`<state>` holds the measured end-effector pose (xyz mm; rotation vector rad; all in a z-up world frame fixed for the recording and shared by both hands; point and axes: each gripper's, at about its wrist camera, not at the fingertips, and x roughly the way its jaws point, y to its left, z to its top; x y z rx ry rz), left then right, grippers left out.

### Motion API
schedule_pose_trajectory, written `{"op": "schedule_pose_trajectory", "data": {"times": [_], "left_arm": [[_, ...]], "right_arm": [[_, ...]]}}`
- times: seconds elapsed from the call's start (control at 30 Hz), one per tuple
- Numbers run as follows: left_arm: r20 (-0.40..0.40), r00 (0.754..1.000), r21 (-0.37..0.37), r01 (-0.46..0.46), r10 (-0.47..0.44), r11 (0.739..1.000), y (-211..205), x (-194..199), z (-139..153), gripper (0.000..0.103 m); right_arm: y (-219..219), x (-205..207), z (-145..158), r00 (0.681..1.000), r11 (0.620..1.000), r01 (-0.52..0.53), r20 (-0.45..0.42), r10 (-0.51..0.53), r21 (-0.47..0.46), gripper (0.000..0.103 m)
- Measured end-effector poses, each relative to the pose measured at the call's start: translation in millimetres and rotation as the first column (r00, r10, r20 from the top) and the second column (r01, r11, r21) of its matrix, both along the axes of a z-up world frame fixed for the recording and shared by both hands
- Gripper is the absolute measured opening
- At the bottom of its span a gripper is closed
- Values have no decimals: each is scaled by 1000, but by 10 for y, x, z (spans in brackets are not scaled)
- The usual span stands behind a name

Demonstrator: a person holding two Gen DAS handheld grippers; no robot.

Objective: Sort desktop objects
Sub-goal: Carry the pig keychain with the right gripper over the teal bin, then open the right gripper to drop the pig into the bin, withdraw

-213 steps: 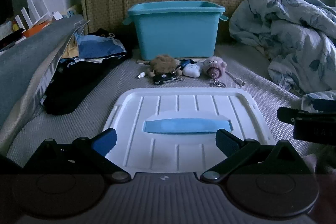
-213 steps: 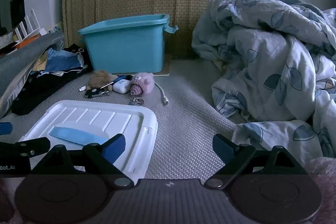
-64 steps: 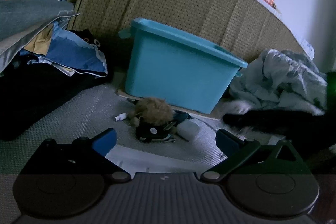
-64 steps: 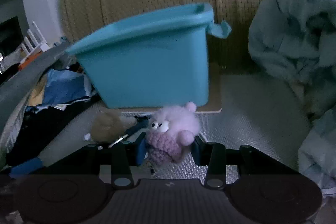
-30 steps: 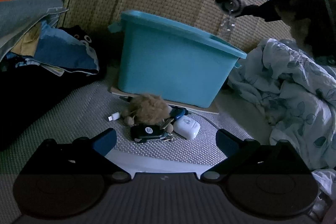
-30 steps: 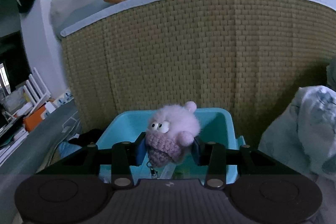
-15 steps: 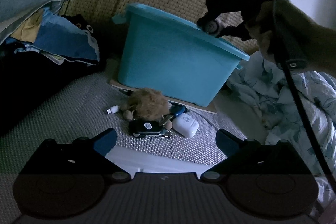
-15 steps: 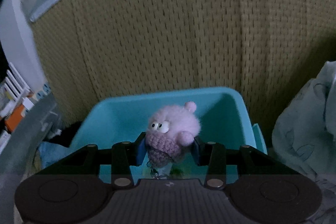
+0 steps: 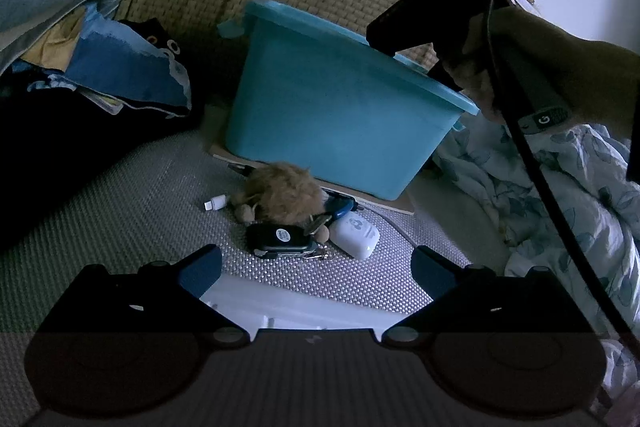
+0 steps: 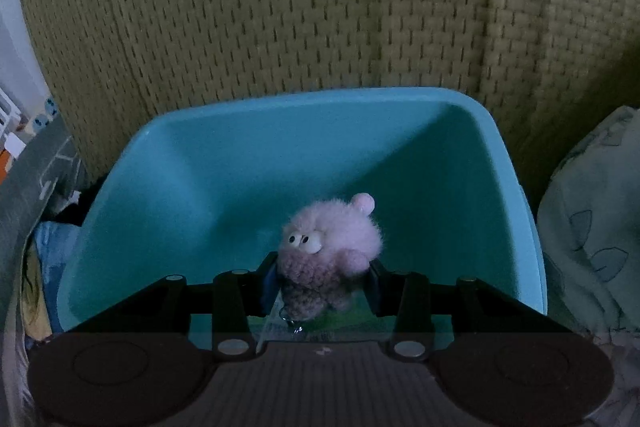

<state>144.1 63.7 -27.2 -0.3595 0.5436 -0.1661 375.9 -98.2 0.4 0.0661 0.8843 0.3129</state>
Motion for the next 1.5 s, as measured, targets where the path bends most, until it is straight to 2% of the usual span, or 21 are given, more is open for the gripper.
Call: {"op": "schedule_pose_trajectory", "data": {"times": [0.2, 0.37, 0.6, 1.17, 1.5], "left_arm": [[-4, 1000, -6, 0, 0, 1000, 4, 1, 0, 103], [6, 1000, 9, 5, -6, 1000, -16, -13, 8, 103], [-10, 1000, -9, -21, 21, 1000, 61, 17, -9, 103], [-9, 1000, 0, -6, 6, 1000, 42, 9, -12, 103], [-12, 1000, 3, -7, 7, 1000, 32, 10, -22, 103]], "right_arm": [[77, 46, -38, 998, 998, -32, -49, 29, -45, 46], [67, 55, -82, 997, 999, -32, -76, 29, -38, 46], [49, 49, -64, 997, 999, -34, -77, 33, -15, 47], [109, 39, -150, 992, 997, -62, -116, 57, -41, 49], [138, 10, -143, 993, 997, -67, -102, 63, -38, 51]]}}
